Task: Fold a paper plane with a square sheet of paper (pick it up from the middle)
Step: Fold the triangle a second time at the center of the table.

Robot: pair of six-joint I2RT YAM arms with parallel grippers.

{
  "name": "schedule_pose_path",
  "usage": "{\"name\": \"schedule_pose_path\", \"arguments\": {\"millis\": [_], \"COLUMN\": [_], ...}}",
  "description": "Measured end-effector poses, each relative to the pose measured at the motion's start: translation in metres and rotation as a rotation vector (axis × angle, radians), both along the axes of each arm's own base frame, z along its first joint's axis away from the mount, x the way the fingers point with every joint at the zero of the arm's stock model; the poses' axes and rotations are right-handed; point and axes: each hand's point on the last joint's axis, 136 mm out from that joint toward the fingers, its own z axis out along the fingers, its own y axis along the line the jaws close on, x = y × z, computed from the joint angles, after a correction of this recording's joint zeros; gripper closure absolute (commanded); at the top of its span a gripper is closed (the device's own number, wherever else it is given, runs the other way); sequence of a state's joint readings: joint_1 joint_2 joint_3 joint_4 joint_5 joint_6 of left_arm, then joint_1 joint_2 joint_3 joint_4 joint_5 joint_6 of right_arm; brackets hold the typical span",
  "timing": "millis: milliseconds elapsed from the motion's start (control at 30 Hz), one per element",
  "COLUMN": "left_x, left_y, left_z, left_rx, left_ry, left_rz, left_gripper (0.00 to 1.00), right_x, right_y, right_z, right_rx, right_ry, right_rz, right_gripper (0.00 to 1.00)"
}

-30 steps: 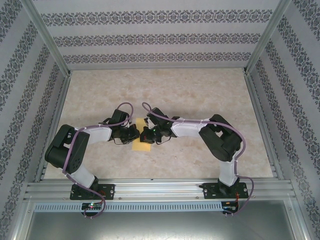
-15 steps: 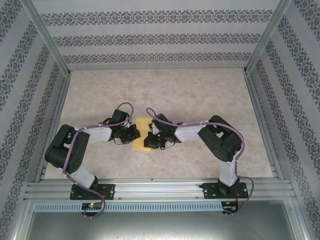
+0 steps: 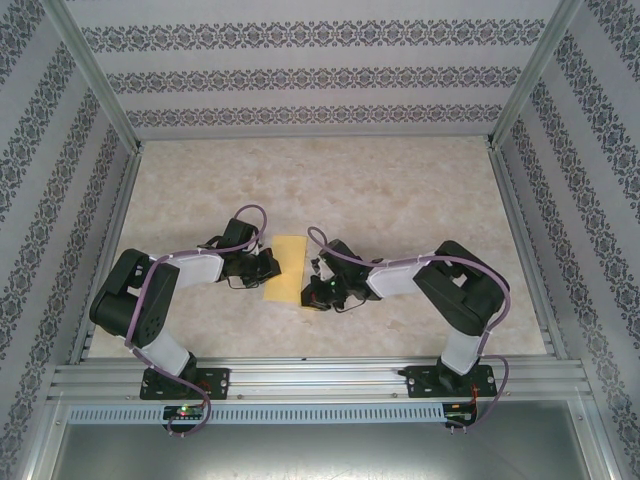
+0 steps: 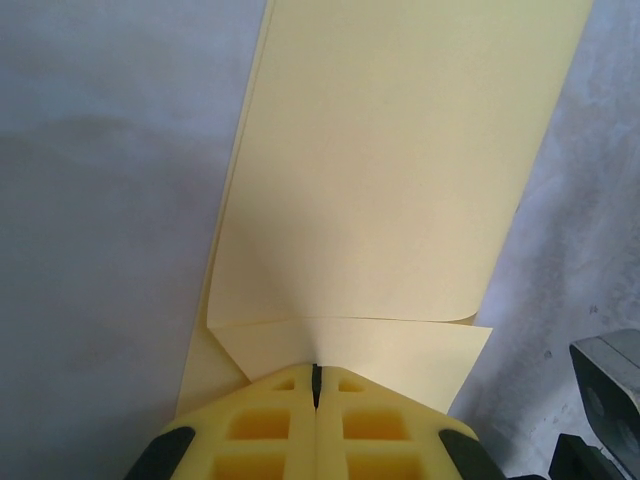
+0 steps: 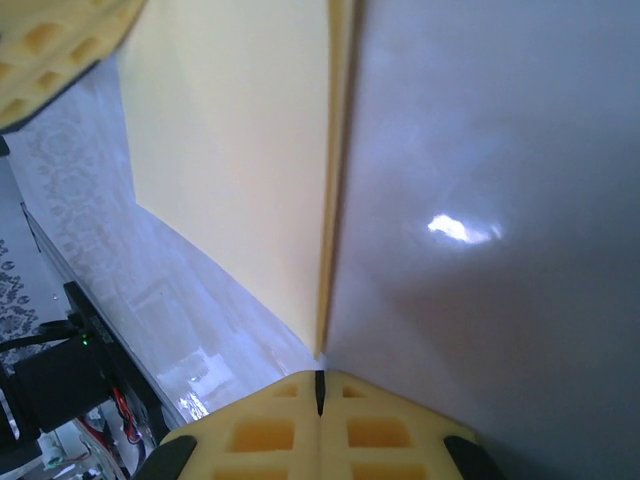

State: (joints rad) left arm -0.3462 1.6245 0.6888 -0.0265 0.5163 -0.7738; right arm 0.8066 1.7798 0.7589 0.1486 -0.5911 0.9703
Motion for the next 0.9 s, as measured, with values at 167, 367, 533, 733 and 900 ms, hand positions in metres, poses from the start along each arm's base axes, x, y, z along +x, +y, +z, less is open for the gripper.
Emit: {"name": "schedule_pose_path", "arguments": {"millis": [167,367,533,733,900], "left_x": [-0.001,-0.004,-0.003,0.007,0.006], "left_y": [-0.001,-0.003,0.000,-0.002,-0.002], "left_z": [0.000,0.002,0.011,0.021,0.011], "left_rx": [-0.008,-0.005,0.036,0.051,0.070], "left_ry": [0.008,0.033,0.059,0.036,0.061], "left_rz": [0.005,0.014,0.022,0.010,-0.004], "left_gripper": [1.00,0.98,0.97,0.97,0.98], "right_x": [0.006,0.037,0.056,0.065,0.064], "right_y": [-0.017,-0.017,0.000,0.003,0.002], "right_z": [0.005,0.023,0.036,0.023,0.009], "right_rx": [-0.065,-0.072,-0.036,-0.062,-0.089], "right_ry": [-0.004,-0.057,-0.071,-0.039,-0.009], "right_rz": [-0.052,-0.126,-0.151,-0.186,-0.191], "right_gripper": [0.76,0.69,0.67,0.66,0.66]}}
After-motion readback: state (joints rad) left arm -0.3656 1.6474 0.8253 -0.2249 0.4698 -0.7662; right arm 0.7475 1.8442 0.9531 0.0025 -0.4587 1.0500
